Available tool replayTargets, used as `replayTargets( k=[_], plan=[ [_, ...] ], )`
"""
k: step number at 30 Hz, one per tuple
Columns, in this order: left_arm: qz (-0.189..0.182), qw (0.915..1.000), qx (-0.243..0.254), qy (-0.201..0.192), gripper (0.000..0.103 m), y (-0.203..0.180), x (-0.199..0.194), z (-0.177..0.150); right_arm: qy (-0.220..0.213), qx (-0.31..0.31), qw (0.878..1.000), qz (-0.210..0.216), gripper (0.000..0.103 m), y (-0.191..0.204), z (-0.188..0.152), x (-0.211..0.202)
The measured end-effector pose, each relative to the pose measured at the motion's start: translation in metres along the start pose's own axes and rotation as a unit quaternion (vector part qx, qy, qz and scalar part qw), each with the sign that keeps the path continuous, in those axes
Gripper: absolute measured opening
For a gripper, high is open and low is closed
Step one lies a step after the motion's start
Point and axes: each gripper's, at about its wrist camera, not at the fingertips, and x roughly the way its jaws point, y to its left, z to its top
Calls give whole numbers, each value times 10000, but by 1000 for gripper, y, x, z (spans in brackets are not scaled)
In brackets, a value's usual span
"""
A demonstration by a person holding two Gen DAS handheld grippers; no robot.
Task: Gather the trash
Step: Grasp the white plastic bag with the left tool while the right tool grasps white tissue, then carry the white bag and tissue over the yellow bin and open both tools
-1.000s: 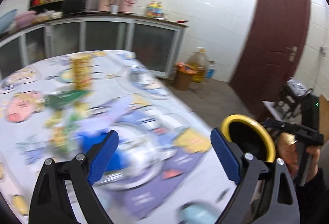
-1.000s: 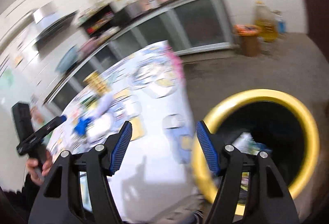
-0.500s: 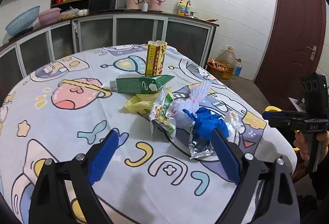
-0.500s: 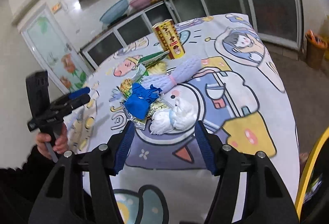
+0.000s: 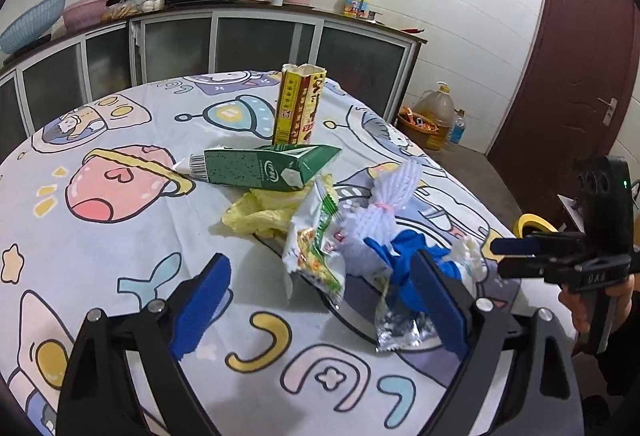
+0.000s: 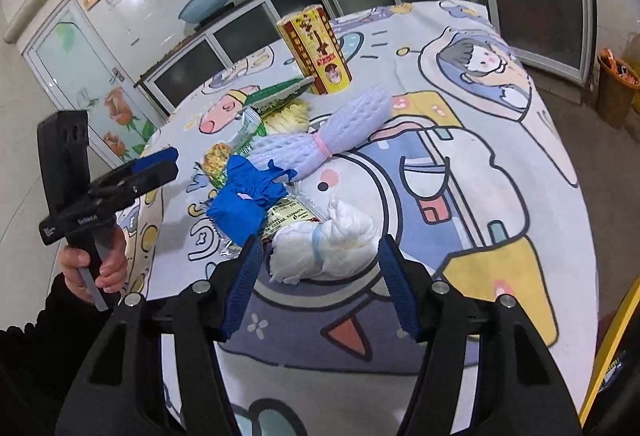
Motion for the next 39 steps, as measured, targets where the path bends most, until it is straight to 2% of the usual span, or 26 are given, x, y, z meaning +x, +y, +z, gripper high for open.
replayTargets(
  k=[9, 12, 15, 18, 19, 20, 21, 25, 27, 39],
  plan=[
    [-182, 9987, -331, 341, 87, 4, 39, 12, 172, 2, 9998, -91, 56, -3, 7, 23],
    [-188, 9984, -386, 372, 79, 4, 47, 12, 273, 68, 9996, -89, 54, -7, 8, 30],
    [-237, 9979, -436, 410, 64, 4, 52, 12, 315, 70, 9994, -77, 53, -7, 9, 35],
    [-188, 9979, -356, 502, 44, 1, 59, 10, 345, 59, 9993, -106, 50, -7, 11, 37],
    [-142, 9978, -338, 544, 32, 0, 62, 8, 339, 60, 9993, -142, 42, -7, 11, 36],
    [-142, 9977, -355, 563, 15, 2, 63, 8, 321, 53, 9993, -203, 32, -7, 11, 35],
    [-210, 9971, -412, 597, 11, 4, 64, 7, 318, 93, 9993, -156, 31, -8, 12, 34],
    [-189, 9975, -504, 465, 9, 9, 55, 8, 234, 94, 9996, -144, 24, -7, 11, 25],
    [-211, 9974, -573, 382, 9, 12, 46, 10, 202, 113, 9997, -117, 14, -6, 9, 19],
    [-96, 9974, -719, 29, 9, 21, -13, -3, -157, 73, 9998, -81, 14, 4, 4, -23]
  ],
)
